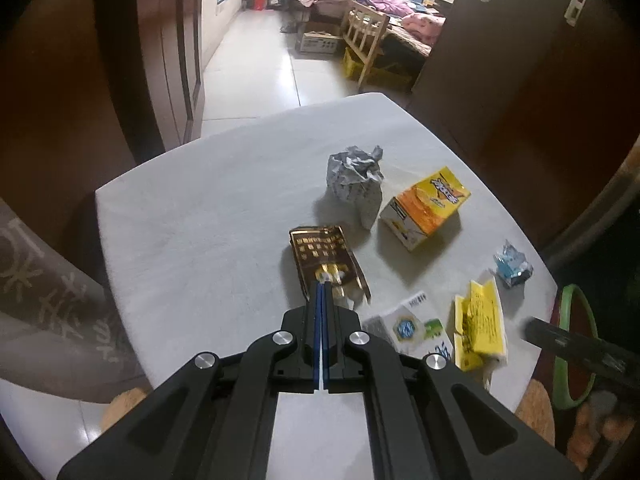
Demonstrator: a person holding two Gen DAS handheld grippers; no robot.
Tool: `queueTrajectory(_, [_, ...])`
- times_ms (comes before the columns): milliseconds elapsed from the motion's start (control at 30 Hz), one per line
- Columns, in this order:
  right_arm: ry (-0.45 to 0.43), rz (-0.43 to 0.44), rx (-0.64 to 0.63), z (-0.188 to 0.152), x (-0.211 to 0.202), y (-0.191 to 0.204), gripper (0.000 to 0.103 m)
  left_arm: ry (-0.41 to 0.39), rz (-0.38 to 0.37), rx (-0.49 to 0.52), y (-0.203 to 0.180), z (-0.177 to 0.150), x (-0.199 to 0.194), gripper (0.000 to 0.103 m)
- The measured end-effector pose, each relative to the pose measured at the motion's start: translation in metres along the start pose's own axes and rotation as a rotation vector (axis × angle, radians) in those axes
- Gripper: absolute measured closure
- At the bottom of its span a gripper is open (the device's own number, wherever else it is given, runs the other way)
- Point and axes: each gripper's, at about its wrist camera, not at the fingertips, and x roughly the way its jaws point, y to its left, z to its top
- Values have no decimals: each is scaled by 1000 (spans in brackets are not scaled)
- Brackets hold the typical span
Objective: Collect trash
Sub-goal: 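Grasp the yellow packaging strips with the right tool, then grasp the gold cigarette box with the left tool while the right tool holds the yellow packaging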
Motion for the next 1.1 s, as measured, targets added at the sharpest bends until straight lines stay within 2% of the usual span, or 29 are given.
queueTrajectory(200, [96, 35, 75, 2, 40, 5, 29, 16, -13, -38, 7, 1, 6, 102])
queueTrajectory(367, [113, 61, 113, 2, 54, 8, 32, 17, -11, -49, 9, -3, 8, 93])
queueTrajectory(433, [100, 58, 91, 1, 55, 10, 36, 20, -11, -54, 10, -4, 9, 92])
queueTrajectory(467, [90, 55, 78, 1, 54, 11, 43, 25, -9, -56, 10, -4, 11, 92])
queueTrajectory(567, [74, 82, 68, 1, 49, 10, 60, 34, -9, -66, 10, -5, 16, 76])
queueTrajectory(600, [68, 97, 70, 2, 45, 8, 61, 35, -12, -70, 10, -5, 17, 71])
queueTrajectory(667, [43, 109, 62, 0, 37, 7, 62, 38, -9, -66, 7, -4, 22, 67])
queueTrajectory(733, [9, 111, 49, -2, 26, 7, 62, 37, 1, -58, 5, -1, 26, 57])
queueTrajectory(867, [-76, 55, 2, -7, 1, 6, 62, 48, 27, -39, -3, 12, 45, 54])
queueTrajectory(933, [-114, 3, -35, -9, -9, 5, 62, 61, 43, -28, -7, 20, 59, 45])
queueTrajectory(1100, [-141, -46, -53, -10, -16, -1, 62, 121, 72, -24, -15, 29, 91, 44])
